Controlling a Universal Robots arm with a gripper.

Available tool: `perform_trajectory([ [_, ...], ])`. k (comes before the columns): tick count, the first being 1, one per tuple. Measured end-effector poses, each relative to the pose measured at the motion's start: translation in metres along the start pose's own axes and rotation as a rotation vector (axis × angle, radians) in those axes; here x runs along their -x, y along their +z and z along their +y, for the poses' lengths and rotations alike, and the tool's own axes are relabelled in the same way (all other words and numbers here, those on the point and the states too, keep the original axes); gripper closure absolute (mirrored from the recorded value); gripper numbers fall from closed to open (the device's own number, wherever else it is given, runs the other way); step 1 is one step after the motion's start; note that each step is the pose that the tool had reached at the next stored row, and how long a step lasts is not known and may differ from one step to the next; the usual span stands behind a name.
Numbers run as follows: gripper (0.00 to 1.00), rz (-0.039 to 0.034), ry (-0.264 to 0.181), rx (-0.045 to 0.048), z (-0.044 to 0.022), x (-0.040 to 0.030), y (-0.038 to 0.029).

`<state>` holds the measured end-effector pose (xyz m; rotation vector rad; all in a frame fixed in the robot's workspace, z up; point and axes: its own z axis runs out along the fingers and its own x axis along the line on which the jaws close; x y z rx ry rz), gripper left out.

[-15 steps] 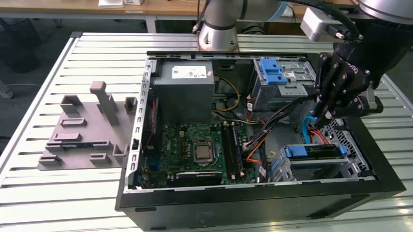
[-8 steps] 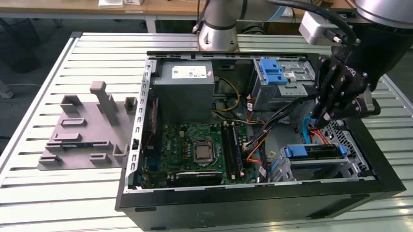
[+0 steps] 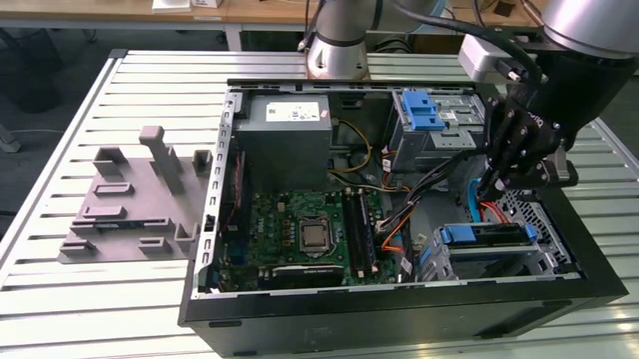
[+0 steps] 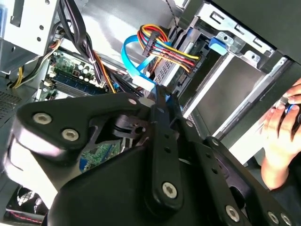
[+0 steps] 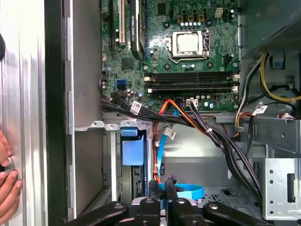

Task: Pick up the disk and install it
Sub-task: 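Insert the second disk wire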

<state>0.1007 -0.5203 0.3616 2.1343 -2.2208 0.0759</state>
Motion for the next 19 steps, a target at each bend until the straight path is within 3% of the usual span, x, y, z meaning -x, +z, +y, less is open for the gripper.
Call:
perform_trajectory([
  [4, 0.84, -0.0015, -0.001, 0.0, -0.0001, 0.0004, 0.0044],
  [6, 0.84, -0.0082, -0.001, 0.0003, -0.0001, -0.0004, 0.0063],
  [8, 0.84, -0.0255, -0.002, 0.0009, -0.0002, -0.0015, 0.0075],
  [11, 0.84, -0.0731, -0.003, 0.0024, -0.0002, -0.0027, 0.0079],
  [12, 0.84, -0.0793, -0.004, 0.0016, -0.0002, -0.0032, 0.008],
  [19, 0.84, -0.0806, -0.012, -0.0091, -0.0002, -0.0143, 0.0109],
])
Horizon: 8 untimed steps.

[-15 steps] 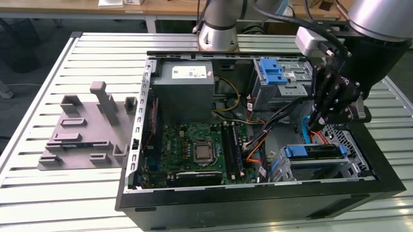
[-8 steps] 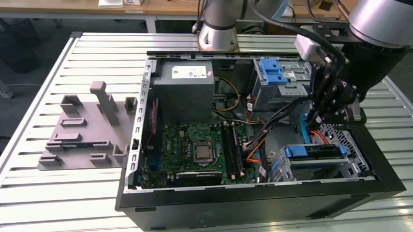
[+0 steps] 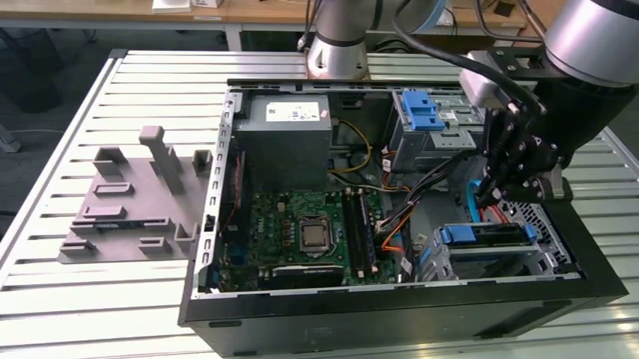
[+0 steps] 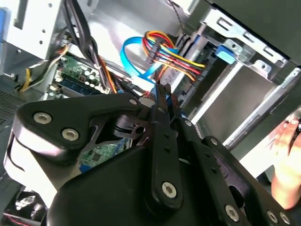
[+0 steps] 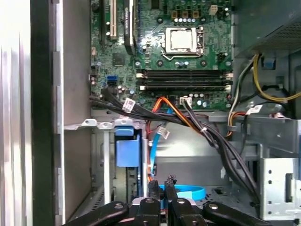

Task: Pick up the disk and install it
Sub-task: 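Insert the second disk wire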

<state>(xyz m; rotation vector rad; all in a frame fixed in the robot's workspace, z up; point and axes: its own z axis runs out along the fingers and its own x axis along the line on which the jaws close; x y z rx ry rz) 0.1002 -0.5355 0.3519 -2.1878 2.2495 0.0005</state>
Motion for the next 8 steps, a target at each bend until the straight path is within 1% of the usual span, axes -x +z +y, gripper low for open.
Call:
perform_trajectory([
  [2, 0.84, -0.0003, -0.003, -0.0057, 0.0002, -0.003, 0.0015],
  [6, 0.84, -0.0005, -0.005, -0.0159, 0.0006, -0.0039, 0.0041],
  [8, 0.84, -0.0008, -0.007, -0.0226, 0.0011, -0.0071, 0.0052],
])
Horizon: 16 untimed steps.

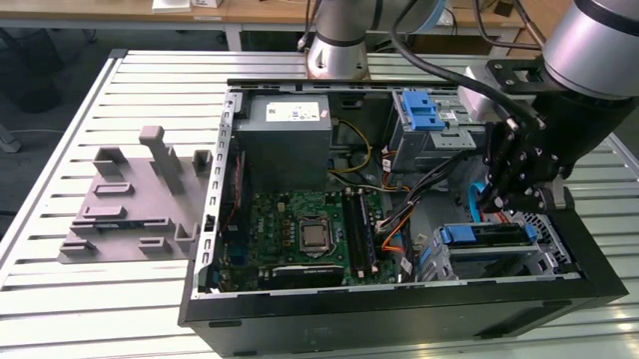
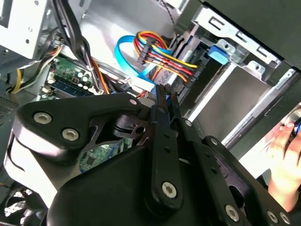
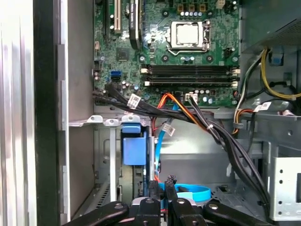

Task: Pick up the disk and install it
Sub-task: 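Insert the second disk wire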

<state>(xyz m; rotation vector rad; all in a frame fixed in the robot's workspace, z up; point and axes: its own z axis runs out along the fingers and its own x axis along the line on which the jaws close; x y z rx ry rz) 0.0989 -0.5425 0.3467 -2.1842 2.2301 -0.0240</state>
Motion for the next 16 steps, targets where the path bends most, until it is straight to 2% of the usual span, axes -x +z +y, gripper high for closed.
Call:
perform_trajectory([
  [4, 0.84, -0.0004, -0.004, -0.0064, 0.0007, -0.0036, 0.0036],
  [16, 0.84, -0.0012, -0.005, -0.0085, 0.0009, -0.0131, 0.0087],
])
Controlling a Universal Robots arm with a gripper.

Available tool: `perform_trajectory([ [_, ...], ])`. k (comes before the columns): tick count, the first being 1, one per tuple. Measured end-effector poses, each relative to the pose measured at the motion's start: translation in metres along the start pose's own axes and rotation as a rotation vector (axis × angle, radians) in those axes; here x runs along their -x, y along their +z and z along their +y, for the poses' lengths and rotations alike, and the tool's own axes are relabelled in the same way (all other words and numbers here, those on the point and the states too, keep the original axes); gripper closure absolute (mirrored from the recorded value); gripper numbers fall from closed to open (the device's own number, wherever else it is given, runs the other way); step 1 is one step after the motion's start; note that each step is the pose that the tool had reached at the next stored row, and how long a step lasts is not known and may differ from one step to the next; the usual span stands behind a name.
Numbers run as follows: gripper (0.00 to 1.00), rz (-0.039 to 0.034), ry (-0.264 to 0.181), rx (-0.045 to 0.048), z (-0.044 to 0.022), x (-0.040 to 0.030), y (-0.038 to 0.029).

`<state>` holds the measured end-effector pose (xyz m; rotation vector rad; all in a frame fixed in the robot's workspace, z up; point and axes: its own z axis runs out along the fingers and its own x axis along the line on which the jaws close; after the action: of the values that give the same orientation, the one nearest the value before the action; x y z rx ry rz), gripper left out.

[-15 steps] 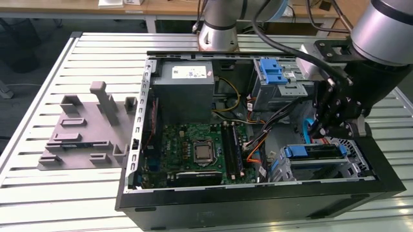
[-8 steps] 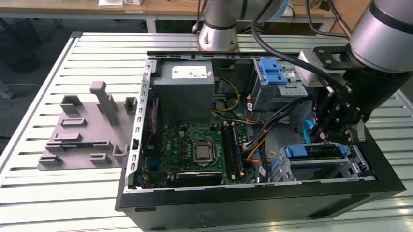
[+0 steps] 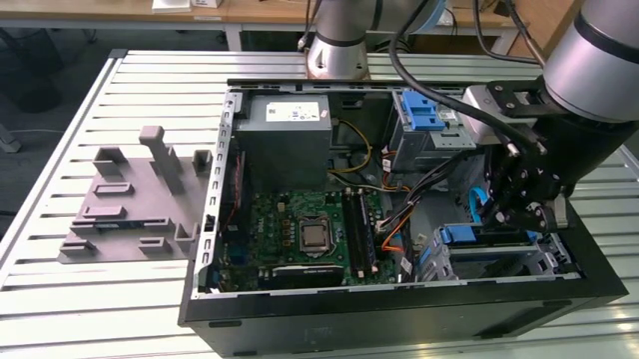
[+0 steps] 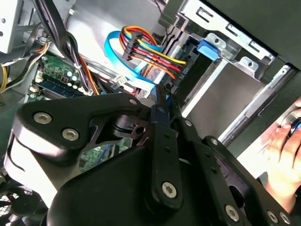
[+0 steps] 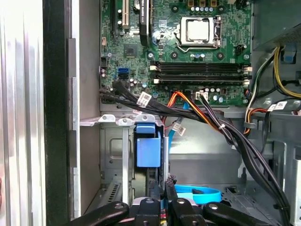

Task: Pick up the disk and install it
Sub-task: 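Insert the second disk wire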

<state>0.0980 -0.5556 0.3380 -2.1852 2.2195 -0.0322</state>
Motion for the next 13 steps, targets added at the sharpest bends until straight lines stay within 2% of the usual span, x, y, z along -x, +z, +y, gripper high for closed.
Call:
perform_trajectory([
  [13, 0.84, 0.0001, 0.0, -0.0001, 0.0, -0.0022, 0.0024],
])
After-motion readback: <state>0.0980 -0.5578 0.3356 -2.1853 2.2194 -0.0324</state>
